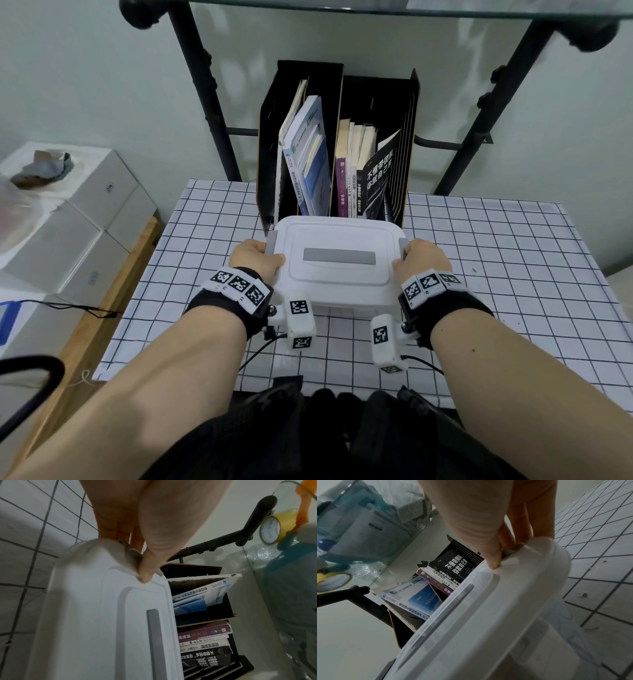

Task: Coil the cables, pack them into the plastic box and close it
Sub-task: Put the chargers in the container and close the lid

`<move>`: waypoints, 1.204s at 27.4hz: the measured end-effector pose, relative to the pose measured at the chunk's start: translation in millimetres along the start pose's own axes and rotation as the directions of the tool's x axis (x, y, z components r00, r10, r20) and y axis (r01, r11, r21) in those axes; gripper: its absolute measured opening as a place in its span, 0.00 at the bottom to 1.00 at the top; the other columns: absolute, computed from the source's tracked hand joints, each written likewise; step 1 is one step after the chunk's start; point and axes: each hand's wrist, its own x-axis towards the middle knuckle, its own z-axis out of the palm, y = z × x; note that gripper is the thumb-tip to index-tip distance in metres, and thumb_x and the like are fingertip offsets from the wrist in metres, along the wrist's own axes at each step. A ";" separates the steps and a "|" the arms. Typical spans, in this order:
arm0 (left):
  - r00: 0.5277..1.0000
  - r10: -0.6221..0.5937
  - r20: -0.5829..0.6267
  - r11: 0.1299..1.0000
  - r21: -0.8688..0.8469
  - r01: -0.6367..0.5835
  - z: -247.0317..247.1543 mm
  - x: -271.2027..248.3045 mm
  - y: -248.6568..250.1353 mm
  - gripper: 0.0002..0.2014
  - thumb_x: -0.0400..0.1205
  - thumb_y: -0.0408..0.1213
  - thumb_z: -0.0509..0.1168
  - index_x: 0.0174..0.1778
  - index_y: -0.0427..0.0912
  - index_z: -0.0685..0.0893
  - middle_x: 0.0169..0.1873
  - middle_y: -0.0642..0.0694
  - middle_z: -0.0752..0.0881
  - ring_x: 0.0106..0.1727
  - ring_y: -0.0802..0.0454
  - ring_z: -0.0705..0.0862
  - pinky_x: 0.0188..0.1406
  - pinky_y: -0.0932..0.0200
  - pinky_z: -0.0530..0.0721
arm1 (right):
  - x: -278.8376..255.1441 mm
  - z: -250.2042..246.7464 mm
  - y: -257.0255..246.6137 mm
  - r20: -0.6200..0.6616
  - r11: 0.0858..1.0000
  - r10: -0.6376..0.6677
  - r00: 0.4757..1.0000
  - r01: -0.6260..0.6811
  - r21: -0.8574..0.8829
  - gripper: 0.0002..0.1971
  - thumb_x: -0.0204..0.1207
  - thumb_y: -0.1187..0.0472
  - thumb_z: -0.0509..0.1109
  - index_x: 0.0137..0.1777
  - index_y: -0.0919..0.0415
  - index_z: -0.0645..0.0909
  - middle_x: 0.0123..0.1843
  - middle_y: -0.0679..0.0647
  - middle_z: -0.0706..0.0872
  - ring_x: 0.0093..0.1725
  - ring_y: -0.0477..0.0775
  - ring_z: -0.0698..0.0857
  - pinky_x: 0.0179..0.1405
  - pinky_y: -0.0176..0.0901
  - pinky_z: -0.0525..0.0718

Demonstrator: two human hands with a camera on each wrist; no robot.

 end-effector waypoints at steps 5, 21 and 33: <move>0.999 0.032 -0.036 0.999 0.018 -0.031 2.3 -1.0 -0.1 0.15 0.76 0.34 0.69 0.59 0.37 0.81 0.51 0.41 0.87 0.51 0.42 0.85 0.45 0.58 0.80 | -1.0 -0.9 -0.7 0.000 1.000 -0.008 1.000 0.008 -0.003 0.03 0.78 0.62 0.66 0.48 0.61 0.78 0.43 0.55 0.79 0.43 0.57 0.76 0.41 0.42 0.74; 0.998 0.052 -0.047 0.998 0.023 -0.051 5.6 8.5 -7.0 0.12 0.72 0.34 0.70 0.51 0.39 0.86 0.44 0.43 0.88 0.42 0.46 0.85 0.42 0.59 0.82 | -1.0 -2.4 -1.0 -0.011 0.999 -0.041 0.999 0.041 -0.009 0.05 0.77 0.63 0.66 0.41 0.59 0.74 0.39 0.55 0.78 0.41 0.58 0.77 0.40 0.42 0.74; 0.998 0.038 -0.041 0.999 0.018 -0.037 6.8 10.0 -9.0 0.12 0.72 0.34 0.70 0.52 0.40 0.86 0.44 0.44 0.89 0.41 0.46 0.85 0.39 0.62 0.79 | 0.2 -2.0 0.9 0.002 0.999 -0.033 0.999 0.033 0.008 0.02 0.76 0.63 0.66 0.44 0.61 0.77 0.38 0.54 0.78 0.40 0.57 0.76 0.38 0.41 0.72</move>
